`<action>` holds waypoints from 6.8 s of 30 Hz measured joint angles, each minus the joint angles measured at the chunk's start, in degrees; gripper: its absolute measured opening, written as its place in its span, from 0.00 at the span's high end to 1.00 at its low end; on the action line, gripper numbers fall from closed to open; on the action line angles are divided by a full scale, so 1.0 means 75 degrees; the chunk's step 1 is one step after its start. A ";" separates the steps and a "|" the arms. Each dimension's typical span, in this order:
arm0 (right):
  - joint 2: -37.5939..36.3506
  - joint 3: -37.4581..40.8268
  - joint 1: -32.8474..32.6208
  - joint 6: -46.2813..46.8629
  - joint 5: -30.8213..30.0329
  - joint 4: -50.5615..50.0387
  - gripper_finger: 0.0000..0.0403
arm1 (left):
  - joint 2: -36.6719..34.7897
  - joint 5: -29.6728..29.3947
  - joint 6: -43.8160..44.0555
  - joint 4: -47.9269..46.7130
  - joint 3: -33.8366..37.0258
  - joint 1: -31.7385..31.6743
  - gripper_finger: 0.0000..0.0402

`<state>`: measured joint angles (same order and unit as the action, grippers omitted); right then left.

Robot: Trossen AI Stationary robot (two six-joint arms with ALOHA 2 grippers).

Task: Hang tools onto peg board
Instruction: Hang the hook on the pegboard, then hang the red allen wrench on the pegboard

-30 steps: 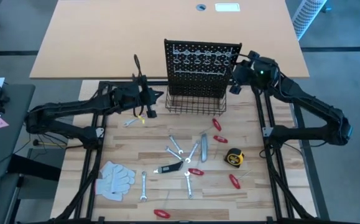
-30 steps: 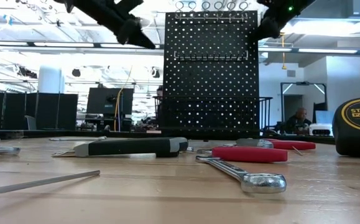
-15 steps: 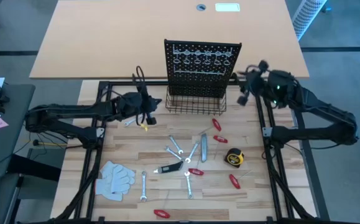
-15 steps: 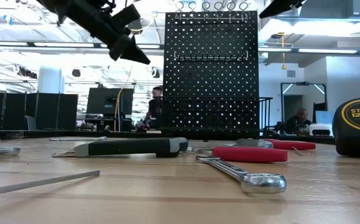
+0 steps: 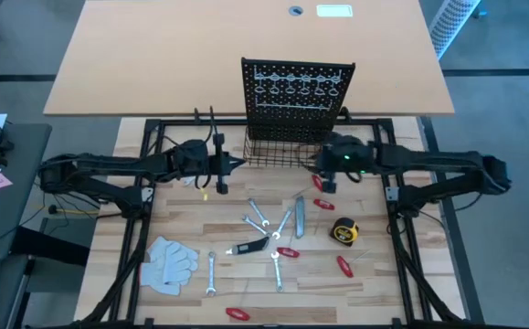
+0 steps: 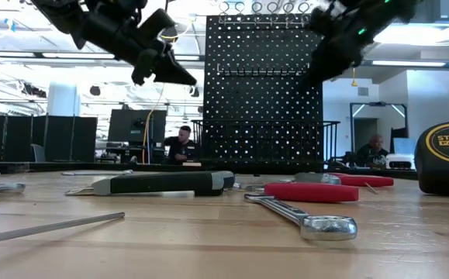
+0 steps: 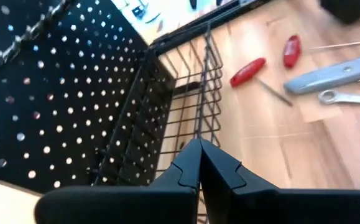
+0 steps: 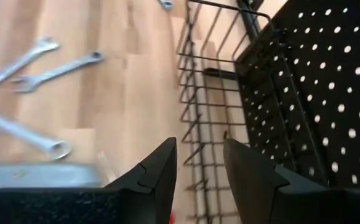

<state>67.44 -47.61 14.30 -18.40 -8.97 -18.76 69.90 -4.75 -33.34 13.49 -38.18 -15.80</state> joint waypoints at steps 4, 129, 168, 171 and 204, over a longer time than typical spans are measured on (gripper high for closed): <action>0.0924 -0.0009 0.0501 -0.0299 0.0212 0.0755 0.65 | 0.0294 -0.0002 0.0015 -0.0020 -0.0002 -0.0125 1.00; 0.1300 0.2885 -0.2342 0.1556 0.0289 0.5817 0.84 | -0.0698 -0.3180 0.6218 -0.6239 -0.0711 0.2111 1.00; -0.0479 0.2687 -0.2631 0.2119 -0.2089 0.3029 0.84 | -0.2176 -0.3206 0.6506 -0.0847 0.3463 0.0322 0.66; -0.1322 0.2687 -0.2514 0.3065 -0.1514 0.1425 0.79 | -0.2176 -0.3206 0.6501 -0.0840 0.3463 0.0482 0.66; 0.2669 0.1416 0.0062 0.5804 -0.0178 -0.0122 0.43 | -0.2176 -0.3264 0.6215 -0.0671 0.3463 0.0598 0.66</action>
<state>87.46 -36.99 14.76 25.14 -10.31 -19.68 53.58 -29.23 13.27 8.46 -12.21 -11.31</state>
